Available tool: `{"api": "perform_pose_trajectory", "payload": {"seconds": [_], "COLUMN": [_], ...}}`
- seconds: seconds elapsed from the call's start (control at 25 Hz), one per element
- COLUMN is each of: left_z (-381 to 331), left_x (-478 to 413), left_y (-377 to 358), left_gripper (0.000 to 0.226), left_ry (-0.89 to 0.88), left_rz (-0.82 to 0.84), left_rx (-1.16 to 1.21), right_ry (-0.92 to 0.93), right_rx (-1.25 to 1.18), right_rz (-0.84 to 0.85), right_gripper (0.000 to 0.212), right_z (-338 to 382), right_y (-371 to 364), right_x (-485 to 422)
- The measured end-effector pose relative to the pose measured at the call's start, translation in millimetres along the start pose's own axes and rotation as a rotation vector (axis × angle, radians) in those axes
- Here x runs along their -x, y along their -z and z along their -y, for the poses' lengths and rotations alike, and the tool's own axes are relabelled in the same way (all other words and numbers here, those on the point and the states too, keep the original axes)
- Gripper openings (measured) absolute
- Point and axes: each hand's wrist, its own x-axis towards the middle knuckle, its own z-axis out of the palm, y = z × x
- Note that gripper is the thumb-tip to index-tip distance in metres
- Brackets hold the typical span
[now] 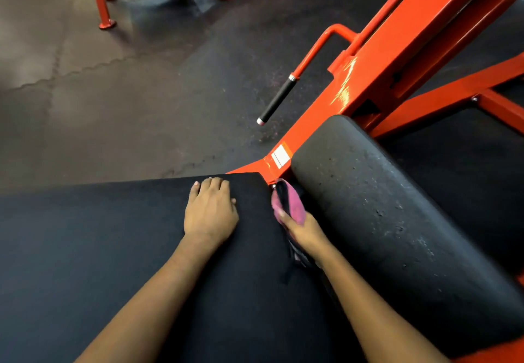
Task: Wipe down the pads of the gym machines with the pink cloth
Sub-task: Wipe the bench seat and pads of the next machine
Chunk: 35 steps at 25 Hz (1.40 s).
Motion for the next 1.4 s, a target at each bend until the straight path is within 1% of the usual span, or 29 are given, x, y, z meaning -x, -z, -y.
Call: {"api": "perform_pose_trajectory", "payload": {"seconds": [0.04, 0.12, 0.16, 0.2, 0.28, 0.32, 0.44, 0.56, 0.6, 0.64, 0.72, 0.76, 0.8, 0.84, 0.88, 0.92, 0.96, 1.0, 1.04, 1.12, 1.24, 1.28, 1.32, 1.36, 1.4], "left_z": [2.4, 4.9, 5.6, 7.1, 11.9, 15.6, 31.7, 53.1, 60.6, 67.3, 79.4, 84.9, 90.1, 97.1, 105.0, 112.9, 120.6, 127.6, 134.0, 145.0, 157.2, 162.8, 169.3, 176.1, 182.9], "left_x": [-7.4, -18.3, -21.3, -24.4, -31.2, -34.2, -41.8, -43.0, -41.5, -39.8, -34.8, -30.4, -26.3, -20.4, -12.9, -5.2, 1.0, 6.6, 12.7, 24.8, 41.9, 47.4, 53.1, 59.3, 66.3], "left_y": [-0.7, -3.2, -3.5, -4.0, -2.3, -0.5, 9.3, 19.9, 22.9, 25.8, 33.2, 37.4, 41.9, 46.9, 51.2, 54.9, 59.2, 63.8, 68.0, 77.2, 92.1, 98.2, 103.4, 107.6, 111.2], "left_gripper": [0.035, 0.034, 0.033, 0.032, 0.03, 0.03, 0.029, 0.03, 0.03, 0.03, 0.029, 0.03, 0.032, 0.035, 0.037, 0.039, 0.04, 0.041, 0.041, 0.039, 0.038, 0.038, 0.039, 0.039, 0.04], "left_ry": [0.005, 0.014, 0.019, 0.023, 0.026, 0.032, 0.09, 0.19, 0.211, 0.223, 0.257, 0.274, 0.284, 0.296, 0.317, 0.335, 0.344, 0.344, 0.346, 0.368, 0.393, 0.409, 0.424, 0.437, 0.445], "left_rz": [0.007, 0.004, 0.009, 0.019, 0.039, 0.053, 0.093, 0.111, 0.115, 0.115, 0.119, 0.126, 0.121, 0.11, 0.1, 0.087, 0.071, 0.059, 0.053, 0.051, 0.023, 0.012, 0.0, -0.015, -0.031], "left_rx": [-0.009, -0.021, -0.022, -0.018, -0.016, -0.017, -0.043, -0.072, -0.073, -0.071, -0.073, -0.081, -0.089, -0.096, -0.106, -0.121, -0.14, -0.157, -0.165, -0.169, -0.17, -0.17, -0.173, -0.17, -0.162], "right_ry": [-0.025, -0.038, -0.022, -0.001, 0.019, 0.029, 0.063, 0.143, 0.205, 0.279, 0.438, 0.46, 0.436, 0.385, 0.293, 0.211, 0.151, 0.137, 0.171, 0.328, 0.544, 0.577, 0.591, 0.572, 0.522], "right_rx": [-0.038, -0.007, 0.038, 0.089, 0.216, 0.266, 0.43, 0.608, 0.633, 0.651, 0.703, 0.714, 0.709, 0.688, 0.678, 0.694, 0.76, 0.825, 0.887, 0.973, 0.891, 0.84, 0.773, 0.714, 0.671], "right_rz": [0.026, 0.08, 0.059, 0.0, -0.108, -0.132, -0.148, -0.153, -0.14, -0.09, 0.101, 0.186, 0.229, 0.238, 0.221, 0.199, 0.173, 0.146, 0.128, 0.134, 0.214, 0.23, 0.249, 0.269, 0.269], "right_gripper": [0.057, 0.048, 0.044, 0.048, 0.065, 0.066, 0.058, 0.048, 0.045, 0.041, 0.034, 0.033, 0.038, 0.049, 0.06, 0.064, 0.065, 0.064, 0.064, 0.061, 0.054, 0.051, 0.045, 0.04, 0.04], "right_z": [-18.6, -46.2, -48.3, -41.6, -5.5, 17.6, 79.7, 115.0, 122.9, 131.9, 144.5, 143.3, 141.1, 139.0, 137.5, 138.1, 141.5, 146.5, 156.1, 181.1, 203.0, 204.0, 202.1, 197.1, 188.7], "right_y": [7.8, 19.4, 20.1, 15.8, -3.4, -16.8, -43.2, -54.1, -61.7, -70.8, -88.7, -91.9, -88.6, -83.1, -76.0, -69.3, -67.0, -70.3, -80.3, -117.0, -173.9, -178.6, -173.7, -159.1, -141.8], "right_x": [16.7, 37.6, 34.2, 20.5, -15.1, -33.5, -78.3, -97.1, -98.9, -96.6, -92.2, -93.6, -97.6, -103.9, -110.3, -114.0, -112.2, -107.0, -96.0, -67.0, -29.1, -16.8, -10.1, -5.8, -8.0]}}
